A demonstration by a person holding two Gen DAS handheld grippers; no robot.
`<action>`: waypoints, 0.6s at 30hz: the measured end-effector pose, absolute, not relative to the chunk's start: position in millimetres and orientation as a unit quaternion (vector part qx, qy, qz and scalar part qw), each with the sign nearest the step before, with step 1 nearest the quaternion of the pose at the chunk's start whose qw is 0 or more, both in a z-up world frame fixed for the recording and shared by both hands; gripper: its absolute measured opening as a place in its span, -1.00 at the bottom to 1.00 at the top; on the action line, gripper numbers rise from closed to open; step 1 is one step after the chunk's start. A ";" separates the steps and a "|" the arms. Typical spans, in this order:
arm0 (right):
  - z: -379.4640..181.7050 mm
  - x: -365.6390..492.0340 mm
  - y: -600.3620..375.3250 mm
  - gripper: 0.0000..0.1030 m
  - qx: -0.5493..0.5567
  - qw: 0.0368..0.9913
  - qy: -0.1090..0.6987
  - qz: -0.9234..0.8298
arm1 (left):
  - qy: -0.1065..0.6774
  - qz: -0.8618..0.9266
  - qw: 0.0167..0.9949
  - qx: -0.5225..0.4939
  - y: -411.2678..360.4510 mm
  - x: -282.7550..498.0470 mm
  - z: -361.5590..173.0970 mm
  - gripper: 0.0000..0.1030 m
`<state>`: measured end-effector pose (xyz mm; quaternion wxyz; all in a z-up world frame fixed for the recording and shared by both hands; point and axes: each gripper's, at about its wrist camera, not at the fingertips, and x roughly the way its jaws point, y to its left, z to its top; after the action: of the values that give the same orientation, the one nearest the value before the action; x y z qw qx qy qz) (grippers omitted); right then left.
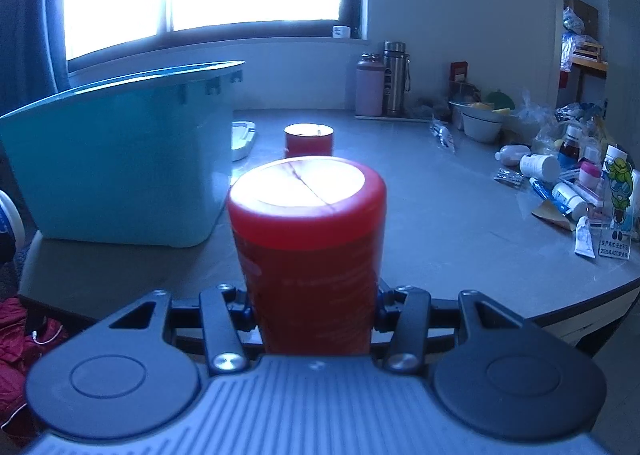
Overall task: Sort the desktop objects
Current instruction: 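Carry the white bottle and red canister toward the teal bin with both grippers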
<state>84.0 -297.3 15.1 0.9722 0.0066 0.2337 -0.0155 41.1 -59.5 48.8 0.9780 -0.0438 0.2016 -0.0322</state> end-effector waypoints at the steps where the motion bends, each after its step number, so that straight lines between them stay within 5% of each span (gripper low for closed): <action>1: 16.2 81.6 -294.4 -0.02 0.004 0.972 0.233 -0.013 | 0.202 -0.030 0.978 -0.044 -56.9 38.9 49.4 -0.06; 18: 36.4 41.0 -250.2 -0.02 -0.010 0.975 0.218 0.029 | 0.199 -0.008 0.979 -0.037 -18.1 -5.2 67.2 -0.06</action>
<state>41.0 -250.2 36.4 0.9754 -0.0104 0.2182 0.0288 -5.2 -18.1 67.2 0.9792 -0.0372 0.1994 -0.0082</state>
